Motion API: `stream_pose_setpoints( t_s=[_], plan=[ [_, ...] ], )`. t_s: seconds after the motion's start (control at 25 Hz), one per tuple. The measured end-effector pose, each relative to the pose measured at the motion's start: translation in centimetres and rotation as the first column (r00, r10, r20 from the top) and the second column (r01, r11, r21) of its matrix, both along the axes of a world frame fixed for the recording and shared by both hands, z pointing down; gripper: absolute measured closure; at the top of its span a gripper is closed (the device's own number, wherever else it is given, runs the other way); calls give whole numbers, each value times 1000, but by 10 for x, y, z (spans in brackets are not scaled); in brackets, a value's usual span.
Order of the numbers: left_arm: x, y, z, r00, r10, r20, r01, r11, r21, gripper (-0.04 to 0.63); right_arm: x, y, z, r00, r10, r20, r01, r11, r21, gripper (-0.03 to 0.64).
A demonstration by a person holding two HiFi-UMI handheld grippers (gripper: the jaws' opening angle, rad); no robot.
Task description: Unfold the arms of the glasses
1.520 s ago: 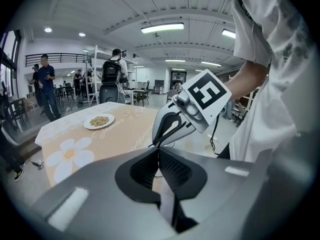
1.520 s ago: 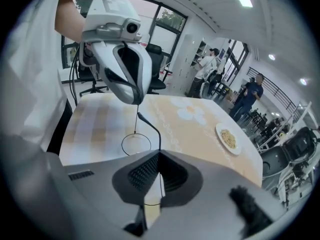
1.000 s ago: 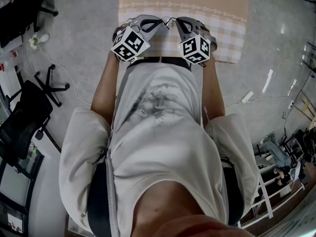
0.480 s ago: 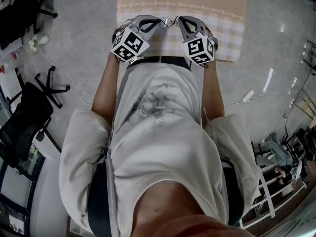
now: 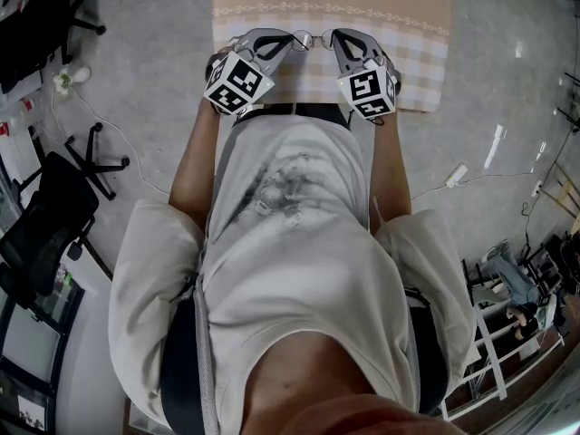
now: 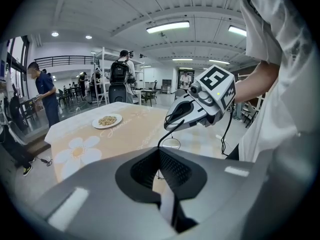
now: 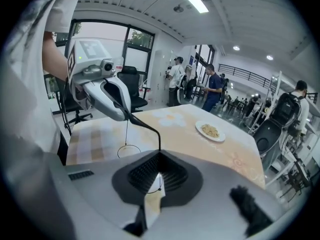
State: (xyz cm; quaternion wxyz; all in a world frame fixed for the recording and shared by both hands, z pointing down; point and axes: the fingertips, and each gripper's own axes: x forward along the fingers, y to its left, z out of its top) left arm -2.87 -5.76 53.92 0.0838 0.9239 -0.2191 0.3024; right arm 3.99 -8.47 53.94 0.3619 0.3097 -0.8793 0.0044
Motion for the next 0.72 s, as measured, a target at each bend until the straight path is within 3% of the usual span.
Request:
stream_pose_setpoints(
  t_s=[0.72],
  plan=[
    [2, -1, -1, 1000, -10, 3, 10, 1000, 2, 586, 15, 0, 3, 986, 112, 122, -106, 993, -53, 601]
  ],
)
